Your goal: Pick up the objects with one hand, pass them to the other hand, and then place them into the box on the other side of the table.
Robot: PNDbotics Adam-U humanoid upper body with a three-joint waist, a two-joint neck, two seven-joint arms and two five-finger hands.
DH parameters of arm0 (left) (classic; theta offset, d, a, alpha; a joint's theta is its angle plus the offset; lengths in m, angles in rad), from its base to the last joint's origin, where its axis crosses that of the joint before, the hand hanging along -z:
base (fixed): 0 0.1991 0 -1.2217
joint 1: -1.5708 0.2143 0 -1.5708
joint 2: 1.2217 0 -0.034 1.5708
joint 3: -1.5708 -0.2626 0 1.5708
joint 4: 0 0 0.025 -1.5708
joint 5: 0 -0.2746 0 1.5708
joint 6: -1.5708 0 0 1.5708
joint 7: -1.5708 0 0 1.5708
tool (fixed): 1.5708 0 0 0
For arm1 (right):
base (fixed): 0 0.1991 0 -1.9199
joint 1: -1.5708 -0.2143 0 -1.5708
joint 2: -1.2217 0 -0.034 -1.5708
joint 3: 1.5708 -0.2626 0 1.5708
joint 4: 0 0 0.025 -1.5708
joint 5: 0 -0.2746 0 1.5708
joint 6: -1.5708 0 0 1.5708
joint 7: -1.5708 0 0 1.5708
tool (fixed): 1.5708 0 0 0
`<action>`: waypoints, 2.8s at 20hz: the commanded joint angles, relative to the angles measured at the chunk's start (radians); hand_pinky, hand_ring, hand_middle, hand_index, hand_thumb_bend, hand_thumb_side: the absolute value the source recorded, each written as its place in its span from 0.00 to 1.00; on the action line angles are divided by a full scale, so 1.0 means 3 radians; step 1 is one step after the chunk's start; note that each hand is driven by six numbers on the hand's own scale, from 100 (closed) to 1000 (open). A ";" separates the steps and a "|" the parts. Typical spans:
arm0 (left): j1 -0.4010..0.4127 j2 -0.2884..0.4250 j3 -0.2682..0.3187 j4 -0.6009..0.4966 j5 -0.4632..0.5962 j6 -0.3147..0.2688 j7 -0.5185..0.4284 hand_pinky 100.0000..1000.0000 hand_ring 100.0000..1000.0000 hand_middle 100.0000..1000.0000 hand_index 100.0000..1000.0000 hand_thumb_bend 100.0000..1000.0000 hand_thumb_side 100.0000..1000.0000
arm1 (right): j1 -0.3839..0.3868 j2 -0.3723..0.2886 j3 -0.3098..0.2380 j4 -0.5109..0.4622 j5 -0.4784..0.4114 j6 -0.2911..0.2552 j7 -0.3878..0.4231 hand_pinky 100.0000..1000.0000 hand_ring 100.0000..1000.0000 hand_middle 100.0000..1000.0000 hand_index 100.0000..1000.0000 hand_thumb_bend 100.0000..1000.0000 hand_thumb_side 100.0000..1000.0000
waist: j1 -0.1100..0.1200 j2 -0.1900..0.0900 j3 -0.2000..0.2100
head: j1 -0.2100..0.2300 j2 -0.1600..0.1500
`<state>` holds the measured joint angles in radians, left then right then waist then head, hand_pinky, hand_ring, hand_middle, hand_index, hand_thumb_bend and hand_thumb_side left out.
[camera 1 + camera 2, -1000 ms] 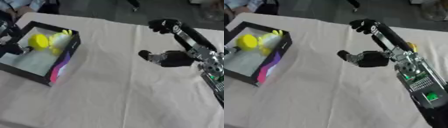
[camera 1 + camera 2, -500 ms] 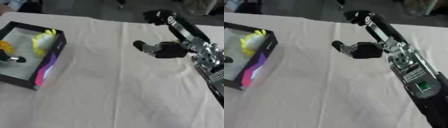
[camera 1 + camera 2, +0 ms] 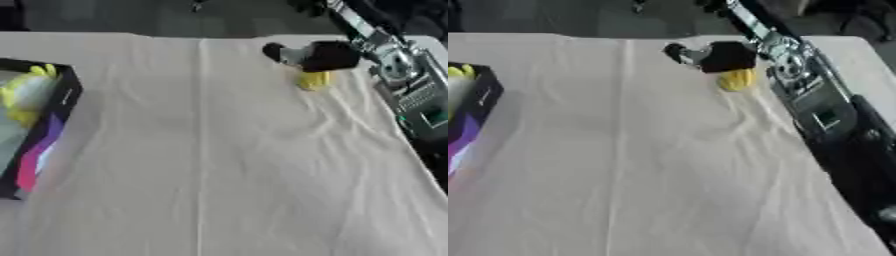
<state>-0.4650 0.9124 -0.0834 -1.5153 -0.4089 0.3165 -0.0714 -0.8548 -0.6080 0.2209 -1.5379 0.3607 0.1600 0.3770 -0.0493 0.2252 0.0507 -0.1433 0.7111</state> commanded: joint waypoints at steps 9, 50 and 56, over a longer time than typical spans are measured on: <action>-0.0035 0.0075 0.0061 -0.0280 0.0189 0.0029 0.0137 0.77 0.71 0.64 0.70 0.82 0.31 | -0.0734 -0.0288 -0.0233 0.1455 0.0777 -0.0608 0.1291 0.91 0.93 0.88 0.88 0.52 0.37 | 0.0039 0.0043 0.0027 | -0.0176 -0.0122; -0.0221 0.0117 0.0081 -0.0361 0.0168 0.0061 0.0147 0.76 0.70 0.62 0.69 0.76 0.32 | -0.1002 -0.0393 -0.0644 0.2324 0.2300 -0.0994 0.1261 0.93 0.96 0.89 0.86 0.42 0.01 | -0.0131 0.0475 0.0486 | -0.0511 -0.0427; -0.0182 0.0128 0.0099 -0.0341 0.0162 0.0085 0.0171 0.76 0.70 0.61 0.68 0.75 0.32 | -0.0992 -0.0464 -0.0733 0.2348 0.1878 -0.0889 0.1341 0.92 0.94 0.88 0.87 0.44 0.05 | -0.0132 0.0469 0.0452 | -0.0498 -0.0404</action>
<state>-0.5128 0.9062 -0.0712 -1.6110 -0.3572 0.3384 -0.0230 -1.1344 -0.6969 0.0137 -0.8263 0.9524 -0.1140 0.7754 -0.0825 0.3731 0.1867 -0.2940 0.5957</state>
